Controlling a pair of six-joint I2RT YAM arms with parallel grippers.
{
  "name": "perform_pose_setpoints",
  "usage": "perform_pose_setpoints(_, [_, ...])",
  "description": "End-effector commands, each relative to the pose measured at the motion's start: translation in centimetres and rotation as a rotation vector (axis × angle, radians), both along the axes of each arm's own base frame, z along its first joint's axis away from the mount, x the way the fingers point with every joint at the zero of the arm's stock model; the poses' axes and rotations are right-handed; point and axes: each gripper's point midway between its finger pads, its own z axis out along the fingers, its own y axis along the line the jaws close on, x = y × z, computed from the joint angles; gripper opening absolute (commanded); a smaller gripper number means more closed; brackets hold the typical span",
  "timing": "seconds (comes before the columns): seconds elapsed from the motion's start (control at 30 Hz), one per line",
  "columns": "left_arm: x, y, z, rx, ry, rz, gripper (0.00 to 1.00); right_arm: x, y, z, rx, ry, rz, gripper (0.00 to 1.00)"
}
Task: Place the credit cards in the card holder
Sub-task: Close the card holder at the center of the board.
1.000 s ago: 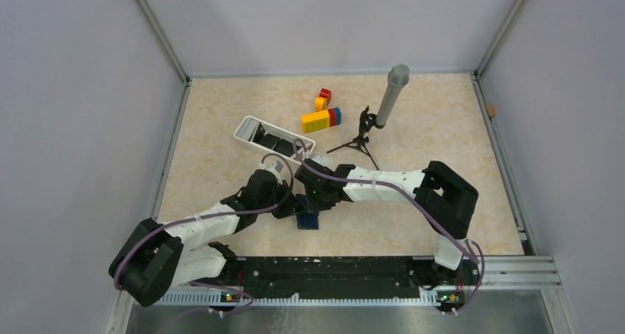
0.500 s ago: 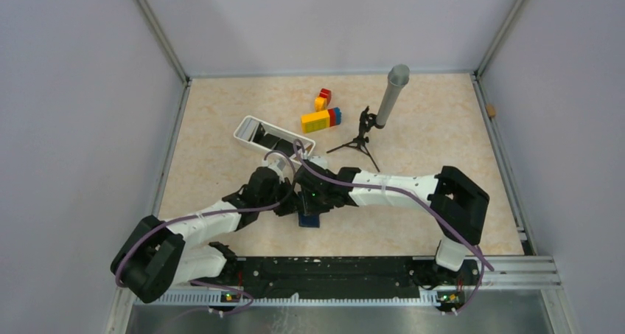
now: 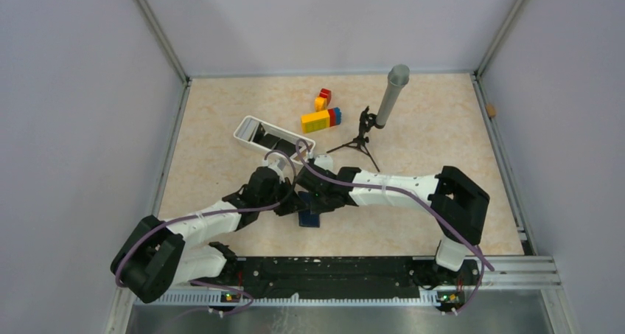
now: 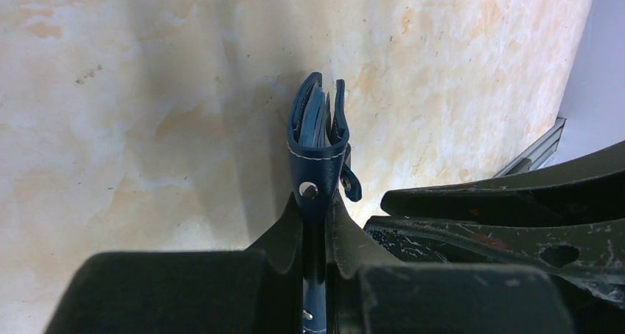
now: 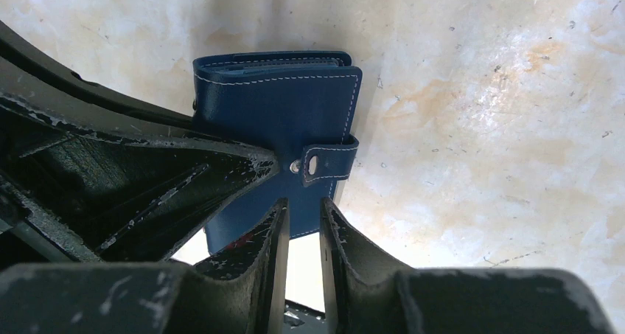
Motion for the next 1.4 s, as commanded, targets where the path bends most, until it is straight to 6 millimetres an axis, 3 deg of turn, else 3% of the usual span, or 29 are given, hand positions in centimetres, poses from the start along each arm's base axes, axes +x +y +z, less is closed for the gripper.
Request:
perform_pose_setpoints(0.0, [1.1, -0.5, 1.0, -0.004, -0.056, -0.007, 0.0, 0.8, 1.3, 1.7, 0.039, -0.051, -0.006, 0.2])
perform_pose_setpoints(0.67, [0.9, -0.5, 0.9, -0.007, -0.052, -0.012, 0.0, 1.5, 2.6, 0.2, 0.02, -0.053, 0.013, 0.15])
perform_pose_setpoints(0.8, [0.8, -0.5, 0.8, -0.006, -0.05, -0.012, 0.0, 1.5, 2.2, 0.1, 0.001, -0.054, 0.003, 0.09])
perform_pose_setpoints(1.37, [0.9, -0.5, 0.9, -0.012, -0.052, -0.014, 0.0, 2.0, 1.5, -0.5, -0.052, -0.068, -0.013, 0.16])
